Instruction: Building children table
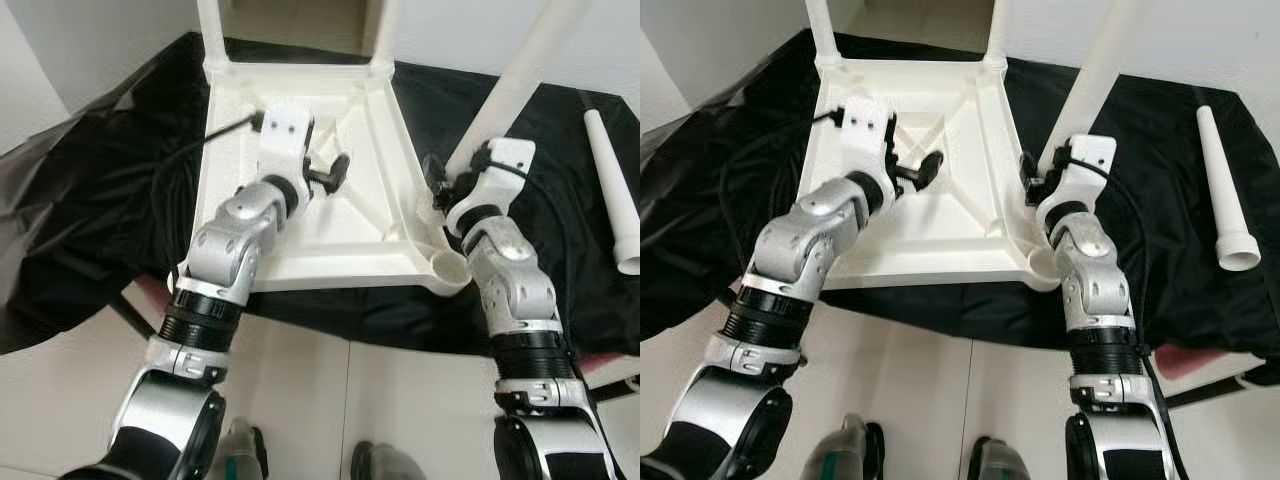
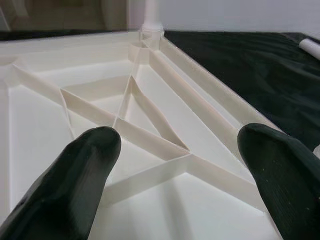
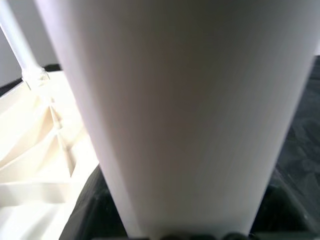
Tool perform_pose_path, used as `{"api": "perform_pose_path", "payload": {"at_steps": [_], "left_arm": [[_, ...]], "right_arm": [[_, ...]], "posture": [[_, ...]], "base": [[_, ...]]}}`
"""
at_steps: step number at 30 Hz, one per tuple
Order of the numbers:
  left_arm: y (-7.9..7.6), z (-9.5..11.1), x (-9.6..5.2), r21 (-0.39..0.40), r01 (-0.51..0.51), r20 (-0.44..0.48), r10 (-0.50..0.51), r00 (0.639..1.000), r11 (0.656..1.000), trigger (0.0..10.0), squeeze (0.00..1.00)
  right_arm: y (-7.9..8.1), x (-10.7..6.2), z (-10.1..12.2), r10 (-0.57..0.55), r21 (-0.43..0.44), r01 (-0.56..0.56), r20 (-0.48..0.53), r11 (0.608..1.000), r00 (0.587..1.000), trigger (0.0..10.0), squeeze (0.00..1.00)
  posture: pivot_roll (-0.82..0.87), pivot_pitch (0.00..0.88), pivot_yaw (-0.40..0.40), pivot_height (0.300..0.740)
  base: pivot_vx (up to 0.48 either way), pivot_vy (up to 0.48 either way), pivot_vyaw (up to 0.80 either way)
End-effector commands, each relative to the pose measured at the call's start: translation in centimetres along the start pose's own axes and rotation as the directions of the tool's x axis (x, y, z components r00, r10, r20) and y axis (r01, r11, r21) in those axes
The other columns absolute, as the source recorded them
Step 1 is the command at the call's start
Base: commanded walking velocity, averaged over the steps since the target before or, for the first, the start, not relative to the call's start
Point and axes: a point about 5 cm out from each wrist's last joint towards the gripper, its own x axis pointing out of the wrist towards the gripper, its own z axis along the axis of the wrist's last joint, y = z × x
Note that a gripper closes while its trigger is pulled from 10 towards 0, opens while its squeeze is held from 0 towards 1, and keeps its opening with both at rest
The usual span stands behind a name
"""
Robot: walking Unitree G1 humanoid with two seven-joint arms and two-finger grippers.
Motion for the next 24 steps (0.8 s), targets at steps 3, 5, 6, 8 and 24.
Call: {"api": "perform_pose_path", "payload": {"at_steps": [3, 5, 6, 8, 24], "left_arm": [[-0.2, -1.4, -0.7, 0.059, 0.007, -0.011, -0.007, 1.000, 0.998, 10.0, 0.00], [0.0, -1.9, -0.9, 0.096, -0.013, -0.015, 0.015, 1.000, 0.995, 10.0, 0.00], [0.0, -1.9, -0.9, 0.096, -0.013, -0.015, 0.015, 1.000, 0.995, 10.0, 0.00], [0.1, -2.4, -1.1, 0.118, -0.026, -0.019, 0.029, 0.999, 0.993, 10.0, 0.00], [-3.1, -4.3, -4.1, 0.232, 0.192, 0.034, -0.205, 0.978, 0.953, 10.0, 0.00]], "right_arm": [[-0.1, -0.9, 0.1, -0.003, 0.002, 0.003, 0.056, 1.000, 0.998, 10.0, 0.00], [-0.2, -1.3, -0.1, -0.015, 0.000, 0.015, 0.065, 1.000, 0.998, 10.0, 0.00], [-0.2, -1.3, -0.1, -0.015, 0.000, 0.015, 0.065, 1.000, 0.998, 10.0, 0.00], [-0.4, -1.6, -0.2, -0.023, 0.001, 0.023, 0.069, 1.000, 0.997, 10.0, 0.00], [-0.4, -2.4, -1.3, -0.038, -0.021, 0.039, 0.056, 0.999, 0.998, 10.0, 0.00]], "posture": [[0.05, 0.071, 0.005, 0.740], [0.05, 0.066, 0.006, 0.740], [0.05, 0.066, 0.006, 0.740], [0.05, 0.059, 0.006, 0.740], [0.06, 0.032, -0.006, 0.740]], "base": [[0.000, 0.000, 0.00], [0.000, 0.000, 0.00], [0.000, 0.000, 0.00], [0.000, 0.000, 0.00], [0.000, 0.000, 0.00]]}}
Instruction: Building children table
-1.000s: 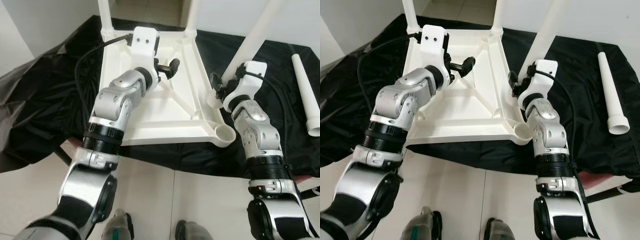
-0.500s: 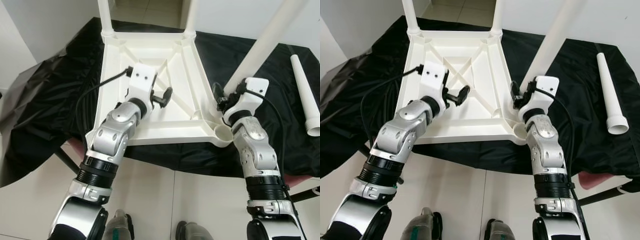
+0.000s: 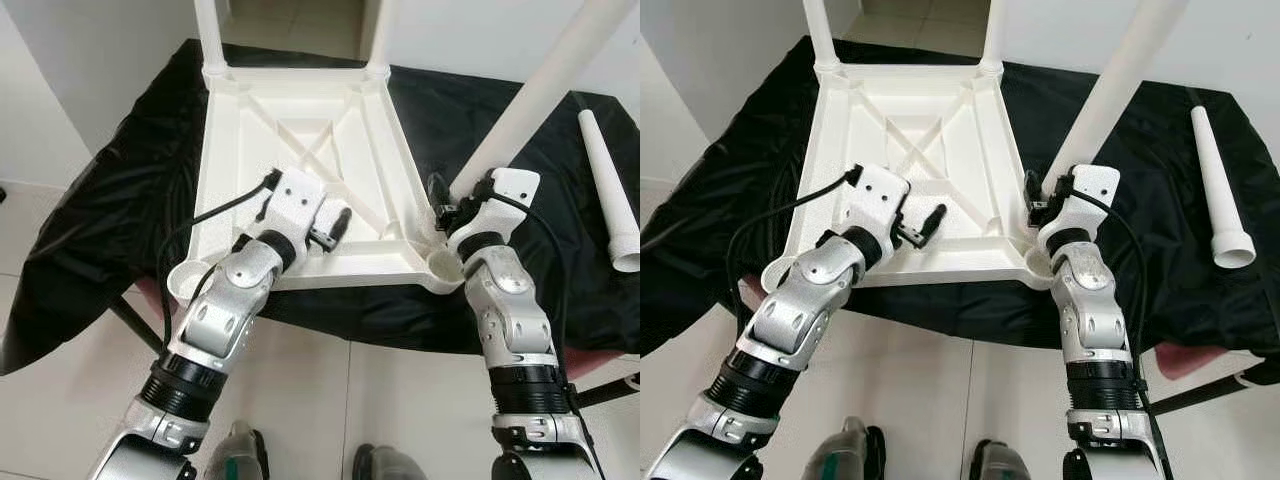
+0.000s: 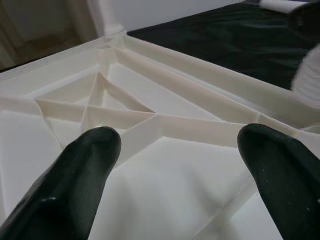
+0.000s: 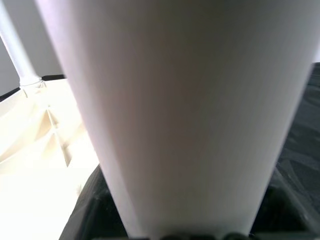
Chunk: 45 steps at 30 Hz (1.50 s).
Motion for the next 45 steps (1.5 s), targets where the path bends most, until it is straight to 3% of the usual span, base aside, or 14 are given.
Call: {"api": "perform_pose_path", "payload": {"at_steps": [1, 6, 9, 25, 41, 45], "left_arm": [[-0.7, 0.3, -0.3, 0.005, 0.063, 0.024, -0.063, 0.998, 0.998, 10.0, 0.00], [-2.1, 0.4, -1.3, 0.012, 0.206, 0.061, -0.206, 0.977, 0.979, 10.0, 0.00], [-2.5, 0.3, -1.5, 0.026, 0.241, 0.057, -0.242, 0.969, 0.970, 10.0, 0.00], [-2.7, 0.7, -1.8, 0.041, 0.292, 0.080, -0.294, 0.952, 0.956, 10.0, 0.00], [-2.6, 1.9, -1.9, 0.027, 0.326, 0.133, -0.327, 0.936, 0.945, 10.0, 0.00], [-3.3, 1.5, -2.5, 0.019, 0.375, 0.128, -0.374, 0.919, 0.927, 10.0, 0.00]], "right_arm": [[-0.1, -0.2, 0.0, 0.001, -0.005, -0.001, 0.010, 1.000, 1.000, 10.0, 0.00], [0.1, -1.1, -0.5, 0.023, -0.015, -0.024, -0.015, 1.000, 1.000, 10.0, 0.00], [0.0, -1.5, -0.8, 0.019, -0.020, -0.020, -0.035, 1.000, 0.999, 10.0, 0.00], [-0.1, -2.8, -1.6, 0.011, -0.052, -0.016, -0.083, 0.999, 0.996, 10.0, 0.00], [0.1, -4.3, -2.5, 0.077, -0.100, -0.093, -0.158, 0.991, 0.985, 10.0, 0.00], [0.5, -4.4, -2.6, 0.087, -0.102, -0.106, -0.171, 0.989, 0.981, 10.0, 0.00]], "posture": [[0.06, 0.032, -0.006, 0.740], [0.07, 0.024, -0.010, 0.740], [0.06, 0.020, -0.011, 0.740], [0.05, 0.016, -0.009, 0.740], [0.06, 0.033, -0.028, 0.740], [0.06, 0.039, -0.028, 0.740]], "base": [[0.000, 0.000, 0.00], [0.000, 0.000, 0.00], [0.000, 0.000, 0.00], [0.000, 0.000, 0.00], [0.000, 0.000, 0.00], [0.000, 0.000, 0.00]]}}
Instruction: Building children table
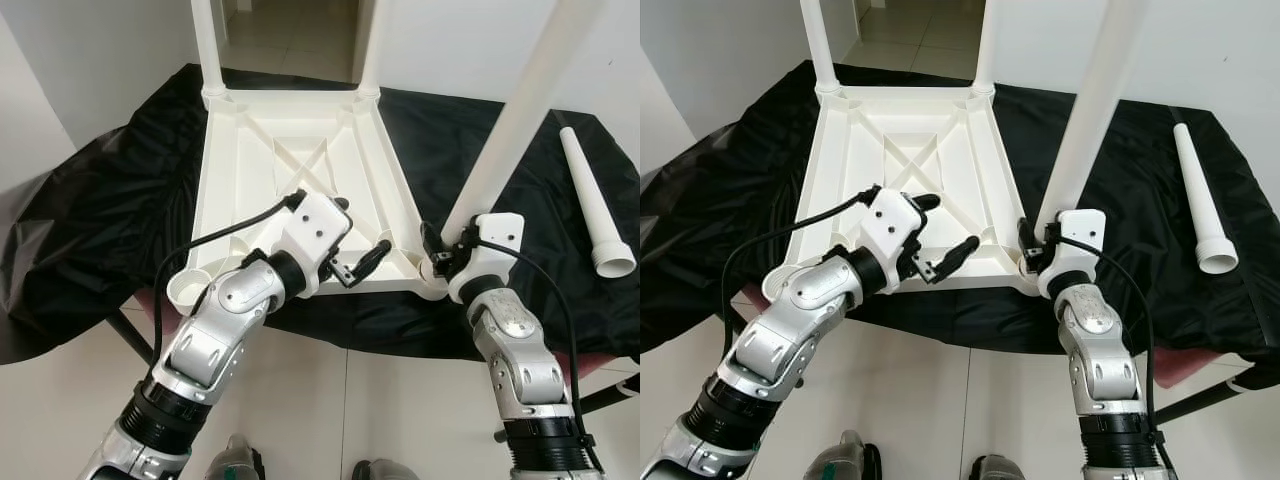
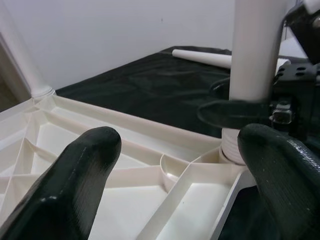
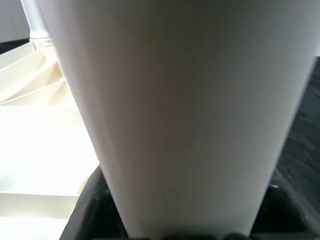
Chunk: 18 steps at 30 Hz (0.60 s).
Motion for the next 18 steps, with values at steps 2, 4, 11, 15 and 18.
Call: {"api": "perform_pose_path", "payload": {"at_steps": [2, 4, 11, 15, 18], "left_arm": [[-1.01, -0.24, -0.27, -0.007, 0.120, -0.006, -0.120, 0.993, 0.993, 10.0, 0.00], [-1.03, -0.24, -0.29, -0.007, 0.121, -0.007, -0.121, 0.993, 0.993, 10.0, 0.00], [-1.62, -0.10, -0.45, -0.032, 0.152, -0.001, -0.152, 0.988, 0.988, 10.0, 0.00], [-1.57, -0.05, -0.51, -0.038, 0.148, -0.001, -0.149, 0.989, 0.988, 10.0, 0.00], [-1.56, -0.06, -0.56, -0.039, 0.149, -0.002, -0.149, 0.989, 0.988, 10.0, 0.00]], "right_arm": [[0.33, -0.22, -0.45, 0.016, -0.001, -0.016, -0.029, 1.000, 0.999, 10.0, 0.00], [0.33, -0.22, -0.45, 0.016, -0.001, -0.016, -0.030, 1.000, 0.999, 10.0, 0.00], [0.64, -0.35, -0.75, 0.041, -0.005, -0.041, -0.059, 0.999, 0.997, 10.0, 0.00], [0.69, -0.57, -1.14, 0.050, 0.007, -0.050, -0.081, 0.999, 0.995, 10.0, 0.00], [0.67, -0.65, -1.38, 0.051, 0.029, -0.049, -0.093, 0.998, 0.994, 10.0, 0.00]], "posture": [[0.06, 0.039, -0.028, 0.740], [0.06, 0.039, -0.028, 0.740], [0.06, 0.061, -0.031, 0.740], [0.06, 0.063, -0.031, 0.740], [0.06, 0.063, -0.031, 0.740]], "base": [[0.000, 0.000, 0.00], [0.000, 0.000, 0.00], [0.000, 0.000, 0.00], [0.000, 0.000, 0.00], [0.000, 0.000, 0.00]]}}
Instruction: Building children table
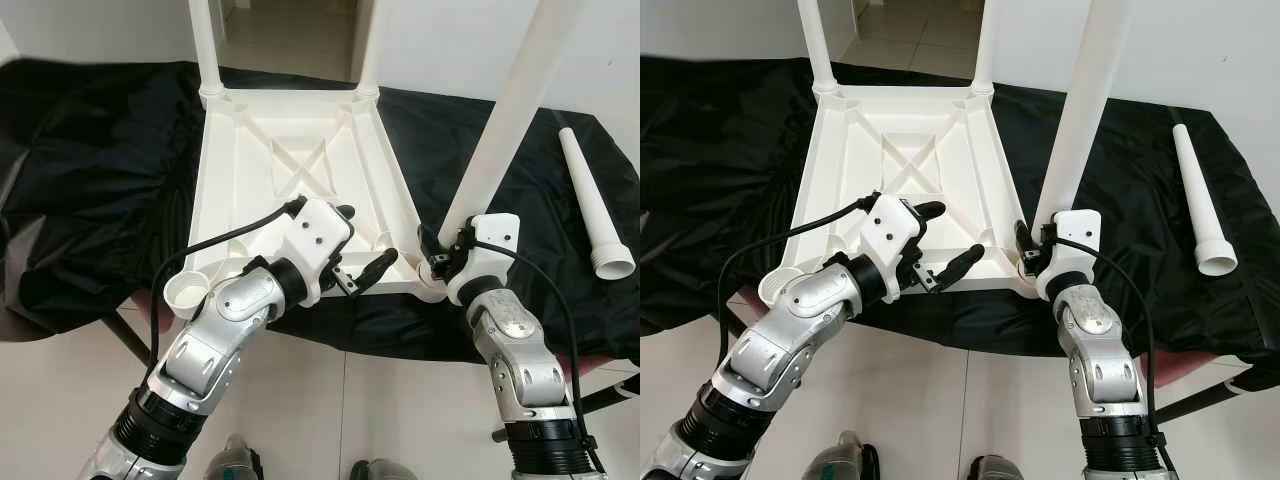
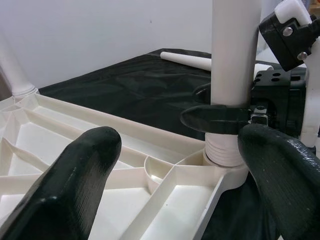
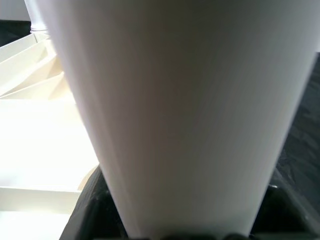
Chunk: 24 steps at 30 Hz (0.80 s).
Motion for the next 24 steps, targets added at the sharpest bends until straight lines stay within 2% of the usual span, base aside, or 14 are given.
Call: {"api": "perform_pose_path", "payload": {"at_steps": [1, 4, 9, 24], "left_arm": [[-0.9, 0.0, -0.2, -0.003, 0.117, -0.003, -0.117, 0.993, 0.993, 10.0, 0.00], [-0.8, 0.1, -0.2, -0.003, 0.118, -0.005, -0.118, 0.993, 0.993, 10.0, 0.00], [-0.8, 0.2, -0.3, -0.005, 0.123, -0.007, -0.123, 0.992, 0.992, 10.0, 0.00], [-0.8, 0.4, -0.4, -0.002, 0.123, -0.008, -0.123, 0.992, 0.992, 10.0, 0.00]], "right_arm": [[0.3, -0.4, -1.6, 0.021, 0.048, -0.017, -0.080, 0.999, 0.997, 10.0, 0.00], [-0.2, -0.5, -2.0, -0.009, 0.123, 0.021, -0.101, 0.992, 0.995, 10.0, 0.00], [-0.9, -0.5, -2.2, -0.044, 0.177, 0.063, -0.111, 0.982, 0.993, 10.0, 0.00], [-1.4, -1.0, -3.7, -0.096, 0.234, 0.134, -0.166, 0.963, 0.981, 10.0, 0.00]], "posture": [[0.06, 0.072, -0.029, 0.740], [0.06, 0.077, -0.025, 0.740], [0.06, 0.079, -0.020, 0.740], [0.07, 0.084, -0.017, 0.740]], "base": [[0.000, 0.000, 0.00], [0.000, 0.000, 0.00], [0.000, 0.000, 0.00], [0.000, 0.000, 0.00]]}}
